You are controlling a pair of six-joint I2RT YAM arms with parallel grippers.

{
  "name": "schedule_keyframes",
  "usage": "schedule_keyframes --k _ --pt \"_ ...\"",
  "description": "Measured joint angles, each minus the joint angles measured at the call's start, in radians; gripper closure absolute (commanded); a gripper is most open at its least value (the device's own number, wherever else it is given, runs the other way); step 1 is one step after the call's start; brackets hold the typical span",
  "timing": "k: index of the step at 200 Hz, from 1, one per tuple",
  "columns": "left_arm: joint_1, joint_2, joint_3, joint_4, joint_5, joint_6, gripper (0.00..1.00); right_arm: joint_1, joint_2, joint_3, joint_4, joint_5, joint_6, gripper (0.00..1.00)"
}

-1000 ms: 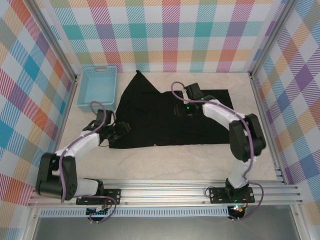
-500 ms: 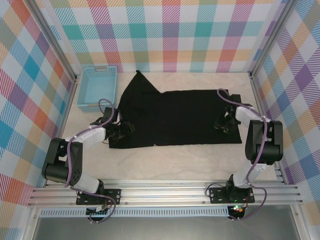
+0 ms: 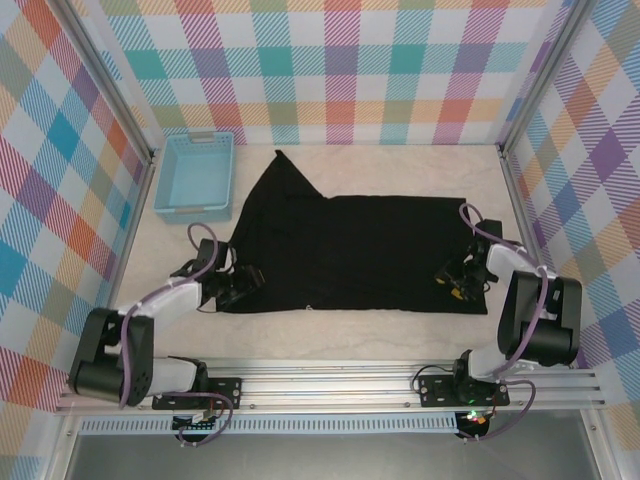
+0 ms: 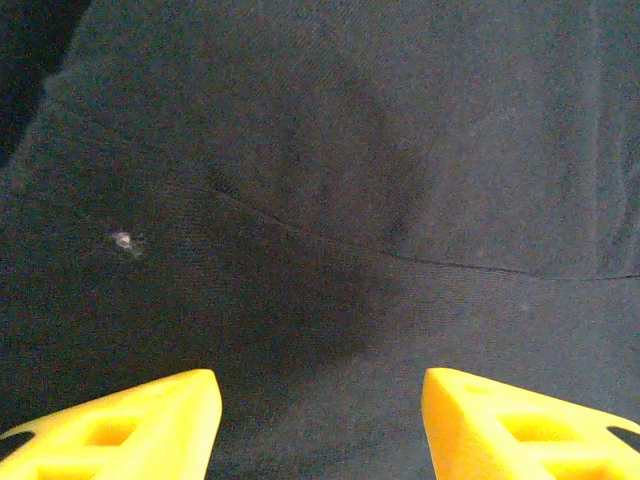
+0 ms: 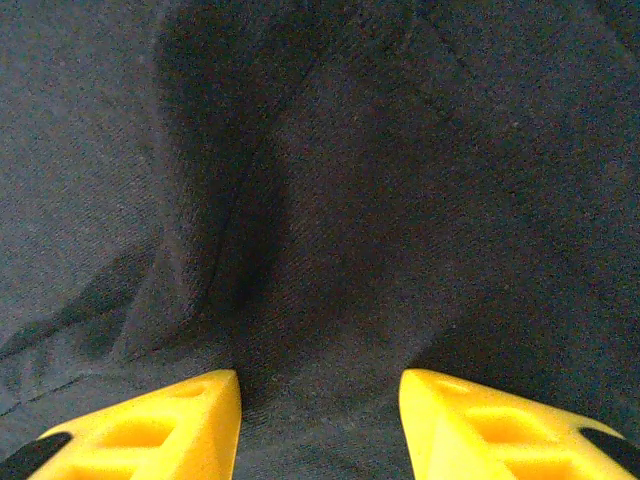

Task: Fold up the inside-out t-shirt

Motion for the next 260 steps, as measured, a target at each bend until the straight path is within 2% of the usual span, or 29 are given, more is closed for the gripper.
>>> schedule_keyframes --k 39,72,104,135,188,260 --pt "-0.019 -0.134 -0.026 -0.141 -0.011 -0.041 0.41 0.010 -0.062 0.003 -0.047 0.071 0.011 0.51" --pt "-0.016 -0.047 0.183 -0.169 -0.089 -0.011 0.38 0.132 -0.063 0.123 0.008 0.122 -0.003 0.49" --pt "0.010 0.206 0.453 -0.047 -0.108 0.025 0.38 0.246 -0.002 0.245 0.140 0.153 -0.046 0.47" --pt "0.012 0.499 0.759 -0.014 -0.115 0.077 0.39 0.257 0.114 0.323 0.224 0.207 -0.081 0.46" --pt "0.012 0.896 1.266 -0.113 -0.172 0.157 0.40 0.246 0.192 0.360 0.275 0.323 -0.143 0.40" --pt "0.008 1.370 1.927 -0.296 -0.212 0.177 0.40 0.211 0.272 0.411 0.311 0.318 -0.160 0.40"
